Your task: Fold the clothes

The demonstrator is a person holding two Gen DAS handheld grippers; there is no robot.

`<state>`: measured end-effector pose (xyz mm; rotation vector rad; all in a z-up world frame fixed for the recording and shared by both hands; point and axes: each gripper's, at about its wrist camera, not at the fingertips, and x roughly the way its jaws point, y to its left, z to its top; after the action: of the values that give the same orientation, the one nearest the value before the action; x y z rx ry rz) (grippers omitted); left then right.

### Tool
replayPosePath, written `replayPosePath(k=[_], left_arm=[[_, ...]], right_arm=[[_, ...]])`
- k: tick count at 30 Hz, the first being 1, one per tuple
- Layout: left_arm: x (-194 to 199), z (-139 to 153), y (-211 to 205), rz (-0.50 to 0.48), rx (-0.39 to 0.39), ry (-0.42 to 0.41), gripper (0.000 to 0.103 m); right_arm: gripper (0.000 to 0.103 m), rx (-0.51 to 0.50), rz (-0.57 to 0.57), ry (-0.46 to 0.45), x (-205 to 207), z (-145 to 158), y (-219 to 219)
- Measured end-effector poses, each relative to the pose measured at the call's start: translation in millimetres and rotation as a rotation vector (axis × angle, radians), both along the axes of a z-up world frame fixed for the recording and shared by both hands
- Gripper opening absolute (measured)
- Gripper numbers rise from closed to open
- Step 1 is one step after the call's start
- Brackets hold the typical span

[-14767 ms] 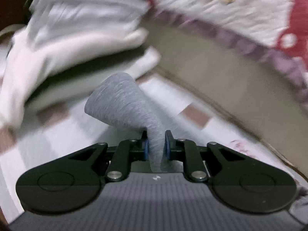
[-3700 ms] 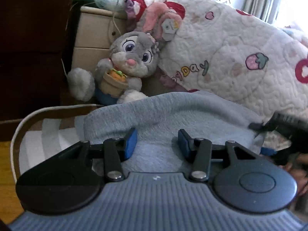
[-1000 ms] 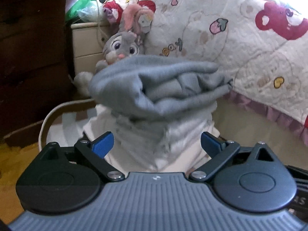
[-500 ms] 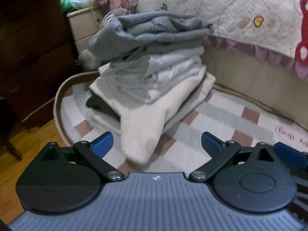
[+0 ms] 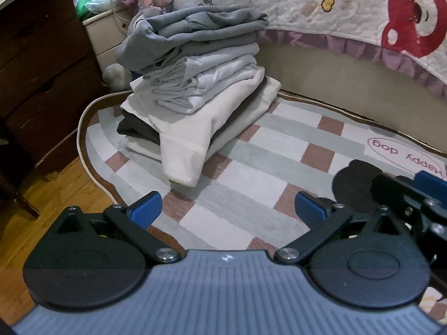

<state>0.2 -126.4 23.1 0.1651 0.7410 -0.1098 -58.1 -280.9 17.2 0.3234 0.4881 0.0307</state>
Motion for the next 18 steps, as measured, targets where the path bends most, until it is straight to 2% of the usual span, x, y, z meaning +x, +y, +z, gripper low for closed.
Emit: replayPosePath(k=[8,14,18], left_arm=[[-26.3,17.2,8.8,-0.004,-0.019,-0.035,0.103],[-31.8,21.8,18.6,0.031,-0.028,-0.035,0.103],[-33.9,17.6,17.5,0.031,0.003,-0.030,0.103]], right_arm=[[0.066,0.014,-0.042,-0.019,-35.4,7.7,1.4],[0.067,0.023,-0.050,-0.050,-49.0,10.8,4.7],[0.069,0.030,-0.055,-0.070,-57.6,12.8,7.0]])
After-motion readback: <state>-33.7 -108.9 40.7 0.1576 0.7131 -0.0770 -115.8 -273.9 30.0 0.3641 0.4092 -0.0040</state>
